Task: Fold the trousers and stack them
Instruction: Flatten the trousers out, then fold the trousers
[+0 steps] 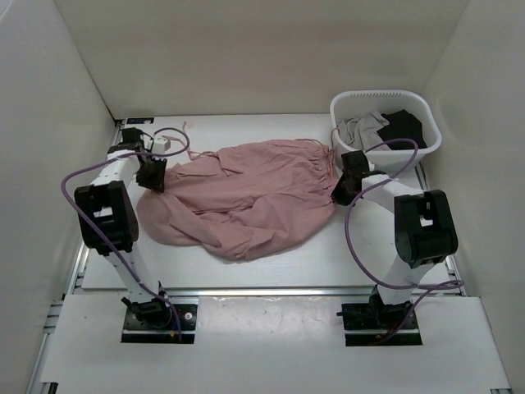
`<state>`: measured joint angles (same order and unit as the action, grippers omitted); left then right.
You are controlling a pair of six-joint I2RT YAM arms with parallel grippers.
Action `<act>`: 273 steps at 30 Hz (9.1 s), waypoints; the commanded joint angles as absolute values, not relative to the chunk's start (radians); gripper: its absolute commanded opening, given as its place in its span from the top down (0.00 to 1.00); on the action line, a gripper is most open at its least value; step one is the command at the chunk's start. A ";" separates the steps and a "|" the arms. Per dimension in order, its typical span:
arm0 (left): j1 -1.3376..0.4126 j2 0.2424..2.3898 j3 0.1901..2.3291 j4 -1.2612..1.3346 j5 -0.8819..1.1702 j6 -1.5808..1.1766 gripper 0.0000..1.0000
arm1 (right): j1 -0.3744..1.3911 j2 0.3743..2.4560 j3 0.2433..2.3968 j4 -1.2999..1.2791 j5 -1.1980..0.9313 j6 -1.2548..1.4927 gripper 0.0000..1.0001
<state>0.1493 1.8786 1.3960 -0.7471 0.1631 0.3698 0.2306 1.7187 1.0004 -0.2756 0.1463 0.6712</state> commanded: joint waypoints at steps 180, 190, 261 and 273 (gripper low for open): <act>0.285 2.269 2.062 -0.868 -0.034 0.295 0.00 | 0.186 1.841 1.175 -0.518 0.307 0.567 0.30; 0.323 2.137 1.930 -0.859 0.096 0.262 0.00 | 0.204 1.945 1.311 -0.643 0.341 0.528 1.00; 0.864 1.659 1.858 -1.316 0.195 0.646 0.86 | -0.080 1.476 1.355 -0.430 0.175 0.511 1.00; 0.935 1.351 0.942 -1.139 -0.053 0.842 0.86 | -0.155 1.437 0.894 -0.374 0.124 0.601 0.53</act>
<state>0.8925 1.3869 1.0397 -1.2423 0.0643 0.7700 -0.1059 1.4193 0.9279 -0.4000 0.1158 0.5735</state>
